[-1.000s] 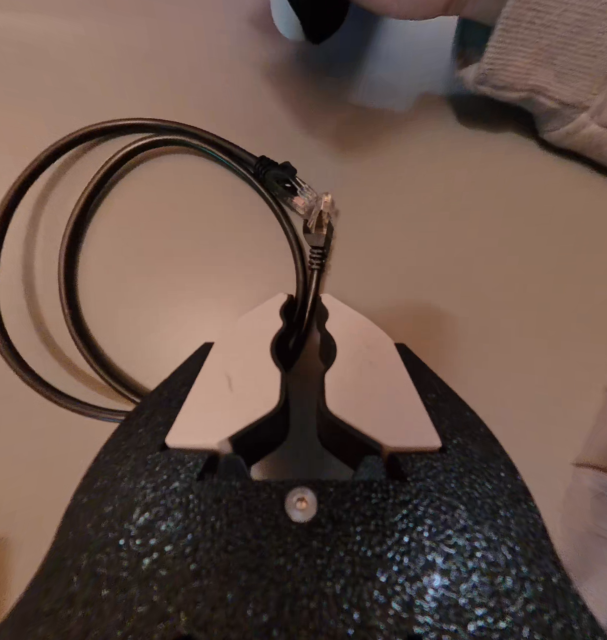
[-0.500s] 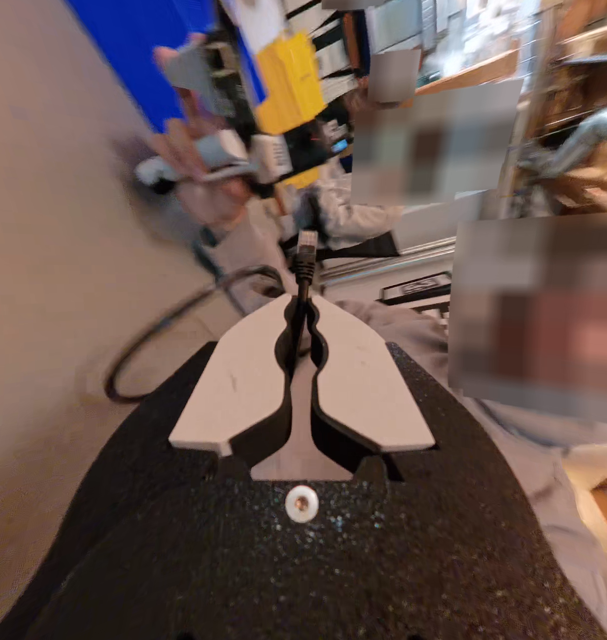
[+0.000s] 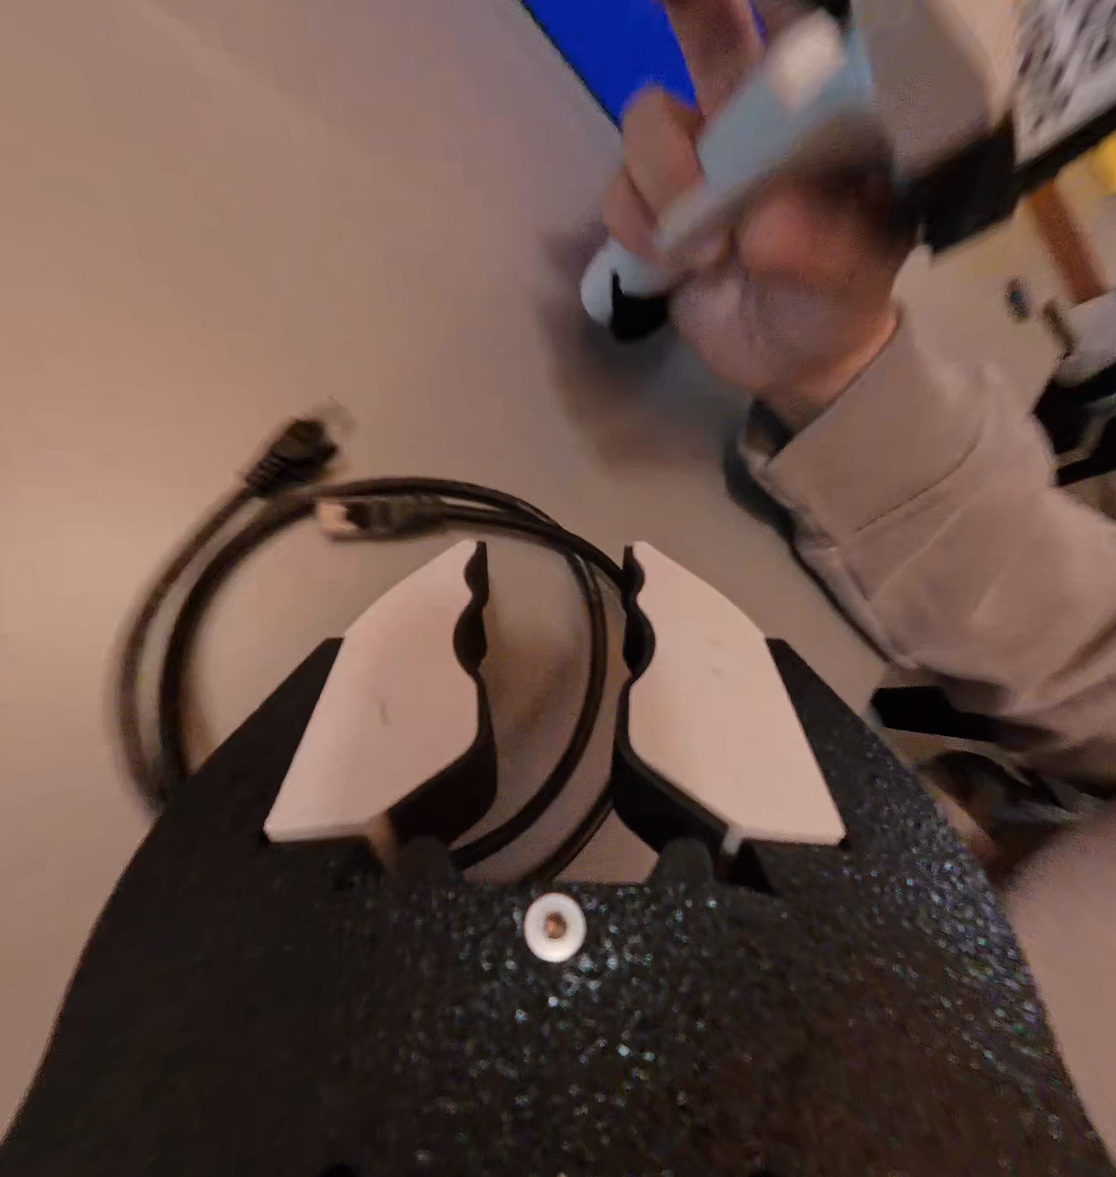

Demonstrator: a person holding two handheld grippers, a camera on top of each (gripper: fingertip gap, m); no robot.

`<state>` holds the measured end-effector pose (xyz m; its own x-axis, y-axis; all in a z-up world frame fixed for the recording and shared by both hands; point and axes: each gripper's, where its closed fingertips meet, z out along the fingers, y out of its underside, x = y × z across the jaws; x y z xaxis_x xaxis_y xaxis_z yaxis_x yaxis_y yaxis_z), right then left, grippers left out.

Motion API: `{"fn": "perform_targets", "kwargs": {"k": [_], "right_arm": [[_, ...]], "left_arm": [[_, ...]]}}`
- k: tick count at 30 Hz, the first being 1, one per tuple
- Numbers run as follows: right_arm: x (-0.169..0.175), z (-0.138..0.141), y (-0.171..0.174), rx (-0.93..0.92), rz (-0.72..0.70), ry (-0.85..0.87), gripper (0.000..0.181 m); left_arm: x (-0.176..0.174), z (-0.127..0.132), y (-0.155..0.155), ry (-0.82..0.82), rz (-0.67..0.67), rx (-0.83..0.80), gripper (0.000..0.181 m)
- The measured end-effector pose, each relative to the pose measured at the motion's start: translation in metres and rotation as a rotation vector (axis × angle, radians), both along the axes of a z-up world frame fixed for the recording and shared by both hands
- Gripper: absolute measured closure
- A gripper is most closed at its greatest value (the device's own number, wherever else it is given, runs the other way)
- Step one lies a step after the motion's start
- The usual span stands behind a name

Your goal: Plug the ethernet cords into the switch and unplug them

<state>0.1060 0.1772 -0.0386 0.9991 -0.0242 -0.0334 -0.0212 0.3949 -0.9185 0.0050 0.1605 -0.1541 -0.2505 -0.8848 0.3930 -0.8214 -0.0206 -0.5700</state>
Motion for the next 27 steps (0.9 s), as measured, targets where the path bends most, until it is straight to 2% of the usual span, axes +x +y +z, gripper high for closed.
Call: {"fn": "perform_targets", "kwargs": {"k": [1,2,4,5,6,7,8,9,10,12,15,17,19,21,24,27], "right_arm": [[0.000,-0.001,0.001,-0.004,0.002,0.000,0.108],[-0.001,-0.001,0.002,-0.009,0.006,0.001,0.108],[-0.002,-0.002,0.003,-0.013,0.009,-0.001,0.108],[-0.002,-0.003,0.003,-0.015,0.011,-0.004,0.108],[-0.003,-0.004,0.004,-0.019,0.013,-0.005,0.108],[-0.003,-0.004,0.004,-0.022,0.013,-0.007,0.108],[-0.003,-0.004,0.004,-0.021,0.011,-0.006,0.108],[-0.003,-0.004,0.004,-0.019,0.014,-0.005,0.108],[-0.004,-0.004,0.004,-0.017,0.018,-0.003,0.108],[-0.004,-0.004,0.004,-0.020,0.017,-0.006,0.108],[-0.005,-0.004,0.004,-0.020,0.024,-0.006,0.108],[-0.004,-0.005,0.004,-0.022,0.021,-0.007,0.108],[-0.005,-0.005,0.005,-0.025,0.025,-0.009,0.108],[-0.005,-0.006,0.005,-0.027,0.025,-0.010,0.108],[-0.006,-0.007,0.006,-0.032,0.025,-0.013,0.108],[-0.007,-0.008,0.007,-0.037,0.031,-0.016,0.108]], "left_arm": [[-0.004,-0.011,-0.012,-0.033,0.005,0.065,0.138],[-0.008,-0.021,-0.020,-0.066,0.002,0.162,0.126],[-0.013,-0.042,-0.024,-0.100,-0.027,0.403,0.110],[-0.015,-0.048,-0.025,-0.109,-0.046,0.466,0.110],[-0.015,-0.045,-0.029,-0.139,-0.064,0.449,0.130],[-0.018,-0.046,-0.027,-0.121,-0.078,0.453,0.138],[-0.022,-0.047,-0.022,-0.093,-0.089,0.459,0.138],[-0.028,-0.047,-0.020,-0.075,-0.135,0.439,0.153],[-0.036,-0.048,-0.018,-0.053,-0.211,0.418,0.163],[-0.057,-0.047,-0.009,-0.038,-0.443,0.415,0.166],[-0.089,-0.042,0.020,-0.147,-0.791,0.538,0.170],[-0.106,-0.041,0.044,-0.163,-0.897,0.586,0.172],[-0.111,-0.040,0.071,-0.109,-0.826,0.608,0.161],[-0.116,-0.033,0.081,-0.050,-0.709,0.514,0.150],[-0.094,-0.010,0.067,-0.110,-0.412,0.353,0.150],[-0.080,-0.012,0.051,-0.056,-0.200,0.298,0.149]]}}
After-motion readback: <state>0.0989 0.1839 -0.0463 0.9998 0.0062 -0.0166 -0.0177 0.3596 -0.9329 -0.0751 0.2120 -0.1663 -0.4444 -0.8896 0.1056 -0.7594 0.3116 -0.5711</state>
